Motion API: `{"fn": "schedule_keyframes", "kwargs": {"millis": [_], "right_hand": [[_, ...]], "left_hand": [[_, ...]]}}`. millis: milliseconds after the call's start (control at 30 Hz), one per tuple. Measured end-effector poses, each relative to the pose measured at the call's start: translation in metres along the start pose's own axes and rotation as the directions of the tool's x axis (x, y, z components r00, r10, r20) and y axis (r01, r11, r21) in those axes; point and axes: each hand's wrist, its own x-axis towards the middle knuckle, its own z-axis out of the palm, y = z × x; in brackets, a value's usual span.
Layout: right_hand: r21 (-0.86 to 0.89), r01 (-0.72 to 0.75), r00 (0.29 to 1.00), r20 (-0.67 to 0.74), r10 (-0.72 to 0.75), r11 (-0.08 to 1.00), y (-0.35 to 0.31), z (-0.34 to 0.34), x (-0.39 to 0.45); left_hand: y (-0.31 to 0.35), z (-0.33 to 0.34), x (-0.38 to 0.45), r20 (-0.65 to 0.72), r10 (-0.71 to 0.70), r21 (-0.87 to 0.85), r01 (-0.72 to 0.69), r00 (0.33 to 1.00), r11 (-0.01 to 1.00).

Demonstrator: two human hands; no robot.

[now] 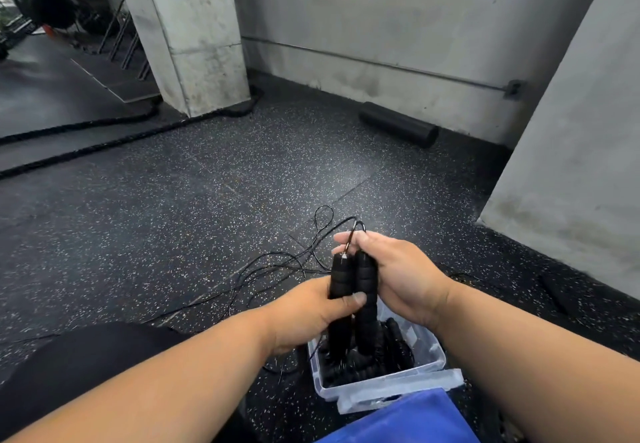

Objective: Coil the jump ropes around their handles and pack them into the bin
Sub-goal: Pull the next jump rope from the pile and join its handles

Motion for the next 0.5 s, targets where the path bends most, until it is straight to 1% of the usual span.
{"fn": "schedule_keyframes", "kwargs": {"millis": [67,167,267,500], "right_hand": [[-0.001,0.011,1.0,-0.017,-0.011,1.0,0.0019,0.0023,-0.0011],[-0.018,0.002,0.999,-0.038,-0.002,1.0,0.0024,0.0029,-0.0043],[-0.009,-0.026,0.999,-0.046,0.026,1.0,0.0011,0.0006,-0.0041],[0.019,-0.059,0.996,-0.067,0.06,0.998,-0.0021,-0.0014,-0.0019]], "left_hand": [[-0.0006,-0.0004,0.0031,-0.025,0.008,-0.024,-0.008,1.0,1.0],[-0.0045,0.0017,0.0056,-0.017,0.007,-0.018,-0.007,1.0,1.0],[-0.0067,0.0053,0.007,-0.017,-0.006,-0.052,0.005,1.0,0.999],[-0.003,0.0082,0.0059,0.003,0.029,-0.05,-0.029,1.0,0.998]]}}
